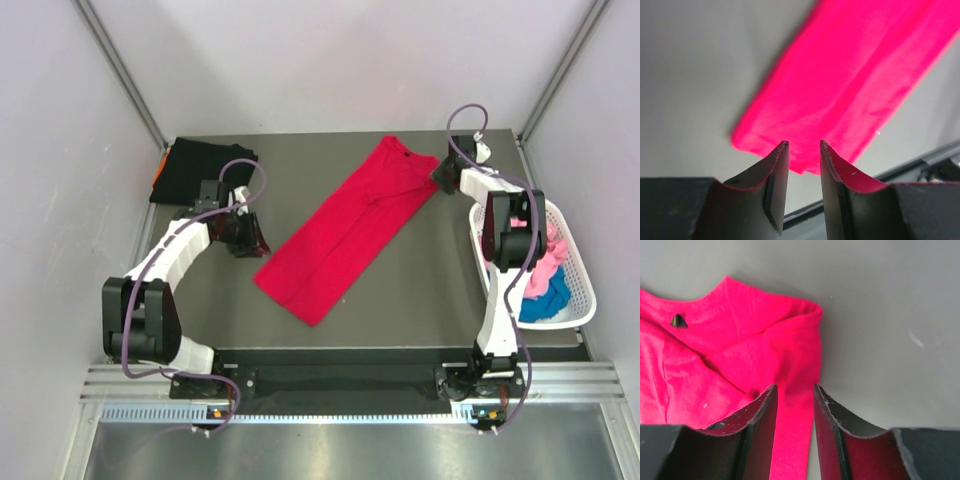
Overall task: Fold and stack the t-shirts
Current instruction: Fold the tshirt
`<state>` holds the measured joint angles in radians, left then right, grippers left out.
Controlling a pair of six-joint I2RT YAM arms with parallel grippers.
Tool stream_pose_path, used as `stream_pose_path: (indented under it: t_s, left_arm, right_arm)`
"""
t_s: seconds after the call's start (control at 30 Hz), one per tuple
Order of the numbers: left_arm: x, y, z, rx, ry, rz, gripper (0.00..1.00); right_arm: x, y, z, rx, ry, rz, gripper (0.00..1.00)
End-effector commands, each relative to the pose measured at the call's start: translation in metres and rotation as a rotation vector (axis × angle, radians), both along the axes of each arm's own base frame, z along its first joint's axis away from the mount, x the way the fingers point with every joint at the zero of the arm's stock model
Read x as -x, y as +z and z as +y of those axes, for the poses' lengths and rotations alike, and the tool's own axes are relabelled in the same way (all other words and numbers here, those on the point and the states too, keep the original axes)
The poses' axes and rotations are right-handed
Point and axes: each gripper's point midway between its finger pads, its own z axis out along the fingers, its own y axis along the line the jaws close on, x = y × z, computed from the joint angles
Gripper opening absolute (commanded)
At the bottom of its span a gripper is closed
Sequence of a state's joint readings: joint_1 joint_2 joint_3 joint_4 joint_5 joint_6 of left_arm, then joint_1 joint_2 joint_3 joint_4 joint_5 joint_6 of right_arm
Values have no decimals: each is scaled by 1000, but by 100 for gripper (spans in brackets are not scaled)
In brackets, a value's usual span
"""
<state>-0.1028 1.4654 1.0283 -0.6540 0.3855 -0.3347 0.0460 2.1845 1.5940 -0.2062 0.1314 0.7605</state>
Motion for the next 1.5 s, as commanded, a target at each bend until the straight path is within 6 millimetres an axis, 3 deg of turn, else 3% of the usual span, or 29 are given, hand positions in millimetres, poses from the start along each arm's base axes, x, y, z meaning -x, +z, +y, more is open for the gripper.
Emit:
stream_pose_path:
  t_s: [0.0,0.17,0.23,0.47,0.7,0.8,0.93,1.1,1.17,1.2,1.33,1.47]
  left_arm:
    - [-2,15,-30,112,-99,-55,36]
    - [-6,34,-46,184,-131,-80,35]
    - [-7,40,-50,197,-139,-91,35]
    - [2,30,-49,191,-146,-68,35]
    - [4,36,-57,236,-164,-53,35]
    - [2,43,-60,255,-166,-59,35]
    - [-2,59,-66,290,-183,-74,35]
    - [-19,75,-66,269,-173,-108,37]
    - [-24,69,-61,228,-156,-105,37]
    - [-27,65,-59,211,-151,-94,37]
    - [-31,36,-46,103,-117,-63,37]
    - [-22,8,-36,37,-108,-14,37]
  right_arm:
    - [-10,17,-8,53,-45,-22,36]
    - [-16,19,-10,73,-39,-13,36]
    - [-16,11,-10,85,-26,16,37]
    - [-17,7,-18,117,-40,26,38]
    - [-17,-8,-20,108,-38,60,38]
    - [-20,-10,-23,94,-52,63,34]
    - [-21,-17,-32,58,-72,73,11]
    - [-31,-10,-36,94,-48,55,0]
    - [-36,-7,-37,106,-42,47,0]
    - [-37,-10,-56,95,-69,50,0]
    - [-47,-13,-62,41,-56,43,0]
    - [-68,0,-61,46,-24,-12,0]
